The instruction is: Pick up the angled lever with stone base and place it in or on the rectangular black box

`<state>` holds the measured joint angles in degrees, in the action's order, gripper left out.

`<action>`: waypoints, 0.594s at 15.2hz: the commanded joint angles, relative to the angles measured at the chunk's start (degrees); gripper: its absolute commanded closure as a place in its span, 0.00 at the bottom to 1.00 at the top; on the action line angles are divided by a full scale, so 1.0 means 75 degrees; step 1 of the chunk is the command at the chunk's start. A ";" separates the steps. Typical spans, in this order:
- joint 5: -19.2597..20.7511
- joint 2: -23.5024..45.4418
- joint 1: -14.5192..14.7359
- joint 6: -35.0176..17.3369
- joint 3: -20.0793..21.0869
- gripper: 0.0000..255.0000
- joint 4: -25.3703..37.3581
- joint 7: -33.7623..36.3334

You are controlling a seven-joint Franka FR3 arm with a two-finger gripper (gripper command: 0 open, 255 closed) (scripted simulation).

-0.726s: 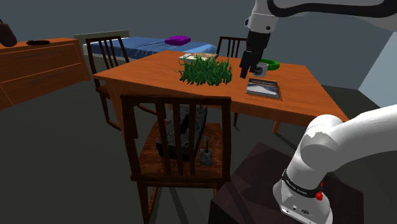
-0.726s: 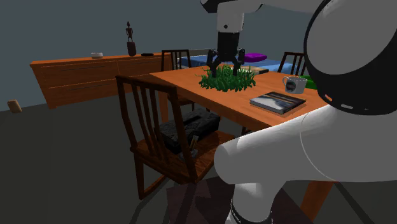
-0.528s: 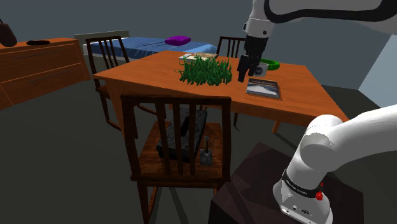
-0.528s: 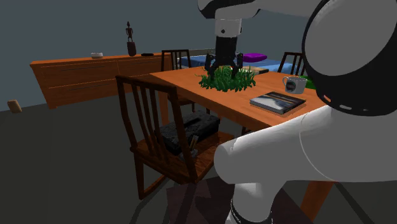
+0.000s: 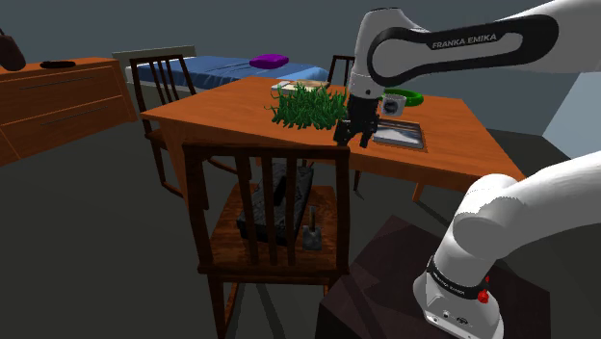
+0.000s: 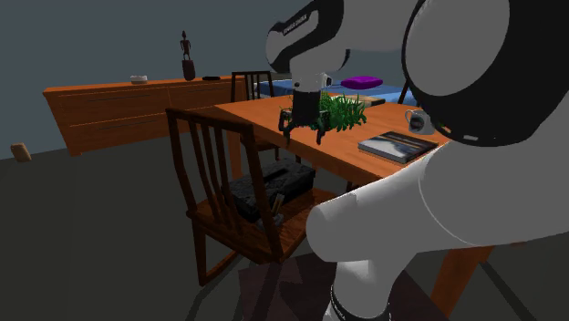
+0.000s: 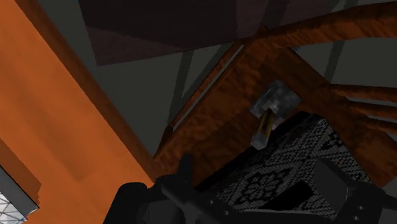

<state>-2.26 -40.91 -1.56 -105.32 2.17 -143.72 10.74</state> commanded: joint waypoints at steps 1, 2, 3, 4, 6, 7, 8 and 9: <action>-0.0166 0.0196 -0.0053 -0.0466 0.0176 0.00 -0.0320 0.0498; -0.0250 0.0344 -0.0071 -0.0710 0.0267 0.00 -0.0447 0.0739; -0.0335 0.0507 -0.0091 -0.0959 0.0361 0.00 -0.0564 0.0977; -0.0419 0.0683 -0.0109 -0.1212 0.0454 0.00 -0.0669 0.1214; -0.0585 0.1079 -0.0141 -0.1731 0.0638 0.00 -0.0847 0.1682; -0.0666 0.1298 -0.0156 -0.1995 0.0729 0.00 -0.0918 0.1915; -0.0744 0.1531 -0.0170 -0.2264 0.0818 0.00 -0.0978 0.2146; -0.0820 0.1777 -0.0186 -0.2534 0.0907 0.00 -0.1026 0.2375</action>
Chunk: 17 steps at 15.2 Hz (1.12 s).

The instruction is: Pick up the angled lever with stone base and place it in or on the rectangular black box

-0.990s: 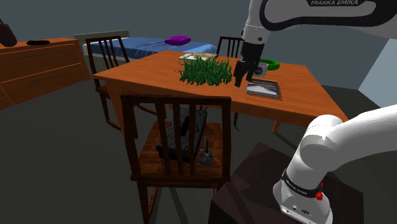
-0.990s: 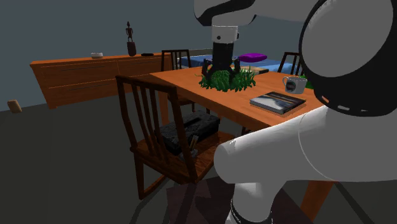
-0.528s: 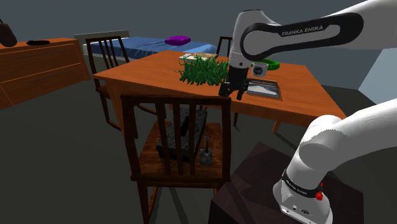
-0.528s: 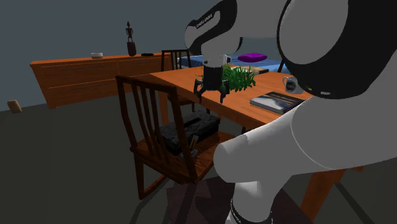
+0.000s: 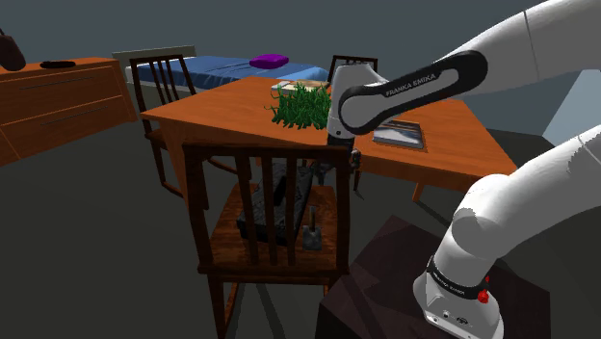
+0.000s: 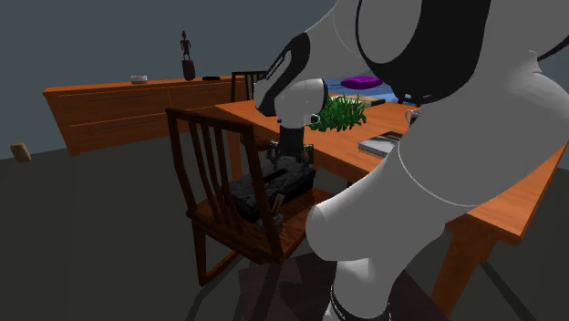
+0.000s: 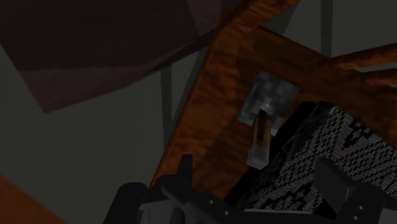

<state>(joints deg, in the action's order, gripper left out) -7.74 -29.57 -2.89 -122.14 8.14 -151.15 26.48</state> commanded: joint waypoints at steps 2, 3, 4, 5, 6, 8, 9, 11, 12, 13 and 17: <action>-0.0230 0.0794 -0.0040 -0.0837 0.0284 0.00 -0.0095 0.0732; -0.0293 0.1077 -0.0054 -0.1111 0.0365 0.00 -0.0107 0.0959; -0.0350 0.1371 -0.0069 -0.1385 0.0443 0.00 -0.0106 0.1186; -0.0402 0.1675 -0.0086 -0.1657 0.0519 0.00 -0.0093 0.1412; -0.0446 0.1988 -0.0102 -0.1928 0.0590 0.00 -0.0069 0.1639; -0.0508 0.2639 -0.0126 -0.2461 0.0712 0.00 0.0016 0.2097; -0.0525 0.2962 -0.0133 -0.2712 0.0759 0.00 0.0073 0.2319; -0.0514 0.3165 -0.0116 -0.2963 0.0770 0.00 0.0026 0.2332; -0.0508 0.3270 -0.0111 -0.3089 0.0779 0.00 0.0006 0.2339; -0.0500 0.3377 -0.0105 -0.3214 0.0786 0.00 -0.0013 0.2347; -0.0461 0.3775 -0.0080 -0.3663 0.0802 0.00 -0.0063 0.2381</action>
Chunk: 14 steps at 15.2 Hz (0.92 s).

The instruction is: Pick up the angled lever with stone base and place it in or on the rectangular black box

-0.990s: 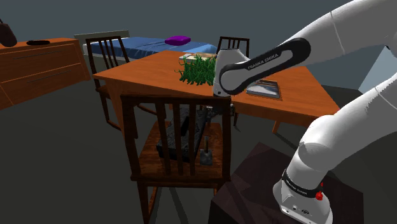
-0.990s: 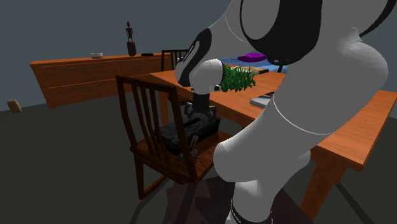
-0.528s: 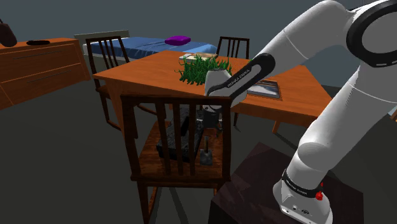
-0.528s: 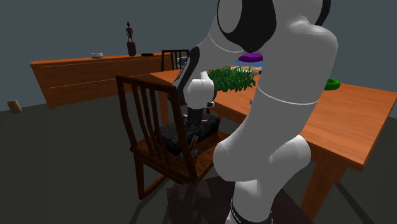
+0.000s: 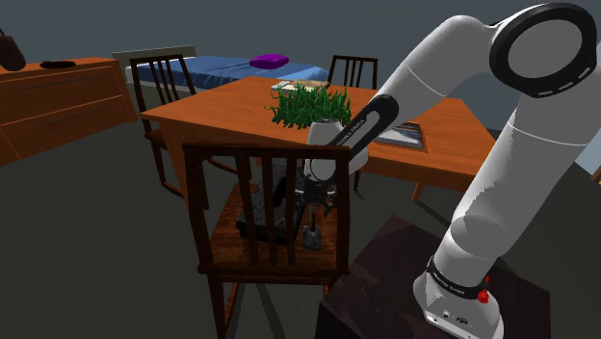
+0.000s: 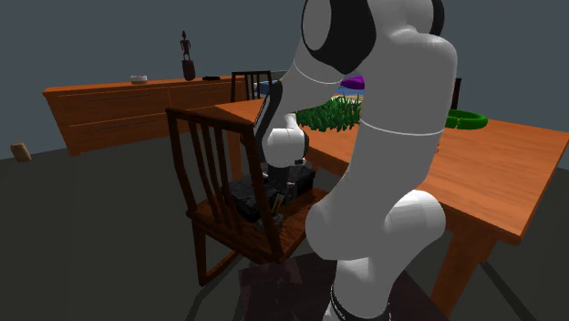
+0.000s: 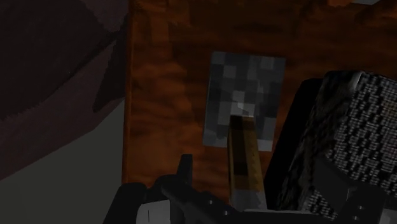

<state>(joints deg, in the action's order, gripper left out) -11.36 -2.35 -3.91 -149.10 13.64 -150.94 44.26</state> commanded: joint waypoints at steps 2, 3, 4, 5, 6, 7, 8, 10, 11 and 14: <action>0.0023 0.0145 0.0063 -0.0068 0.0061 0.00 -0.0093 0.0010; 0.0022 0.0146 0.0067 -0.0068 0.0058 0.00 -0.0092 0.0010; 0.0022 0.0146 0.0069 -0.0068 0.0055 0.00 -0.0092 0.0010; 0.0023 0.0146 0.0073 -0.0068 0.0051 0.00 -0.0092 0.0010; 0.0023 0.0146 0.0075 -0.0068 0.0049 0.00 -0.0092 0.0010; 0.0023 0.0146 0.0078 -0.0068 0.0046 0.00 -0.0093 0.0011; 0.0023 0.0146 0.0082 -0.0068 0.0043 0.00 -0.0093 0.0011; 0.0021 0.0103 0.0074 -0.0011 0.0035 1.00 -0.0078 -0.0001; 0.0027 0.0122 0.0087 -0.0020 0.0049 1.00 -0.0066 0.0031; 0.0056 0.0161 0.0077 -0.0001 0.0040 1.00 -0.0007 0.0040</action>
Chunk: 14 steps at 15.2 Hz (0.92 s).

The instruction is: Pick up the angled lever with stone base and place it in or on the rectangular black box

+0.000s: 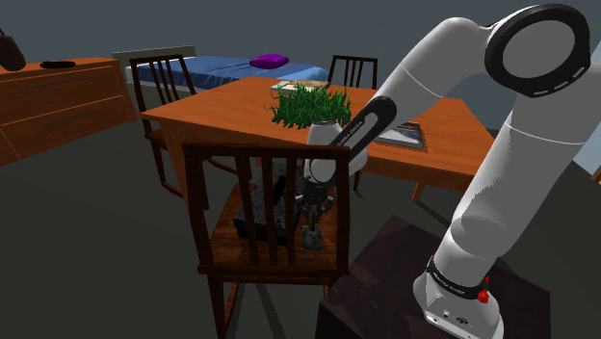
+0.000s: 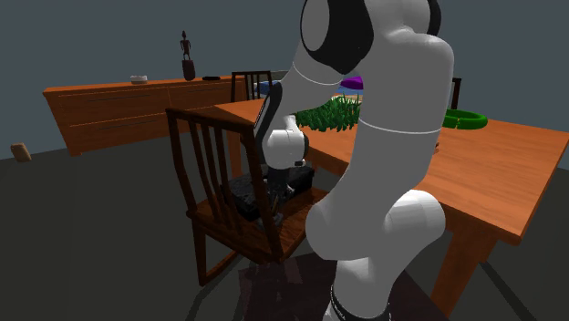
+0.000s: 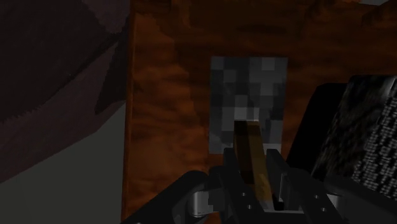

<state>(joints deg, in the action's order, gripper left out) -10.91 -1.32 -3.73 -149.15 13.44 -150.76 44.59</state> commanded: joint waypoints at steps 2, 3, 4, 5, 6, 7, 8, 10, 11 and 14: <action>0.0010 0.0053 0.0052 0.0004 0.0068 1.00 -0.0002 0.0010; 0.0003 0.0066 0.0059 -0.0038 0.0075 1.00 -0.0029 0.0015; -0.0037 0.0009 0.0065 -0.0062 0.0062 1.00 -0.0116 -0.0033; -0.0050 -0.0106 0.0069 0.0062 0.0056 1.00 -0.0105 -0.0034; -0.0061 -0.0219 0.0073 0.0187 0.0050 1.00 -0.0093 -0.0035; -0.0070 -0.0330 0.0077 0.0312 0.0042 1.00 -0.0078 -0.0035; -0.0079 -0.0440 0.0080 0.0437 0.0036 1.00 -0.0062 -0.0034; -0.0091 -0.0652 0.0088 0.0686 0.0018 1.00 -0.0023 -0.0030; -0.0095 -0.0755 0.0093 0.0811 0.0008 1.00 -0.0001 -0.0026; -0.0102 -0.1052 0.0106 0.1184 -0.0024 1.00 0.0077 -0.0014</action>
<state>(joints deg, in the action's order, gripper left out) -11.71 -8.05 -3.40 -141.40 12.80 -150.59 44.41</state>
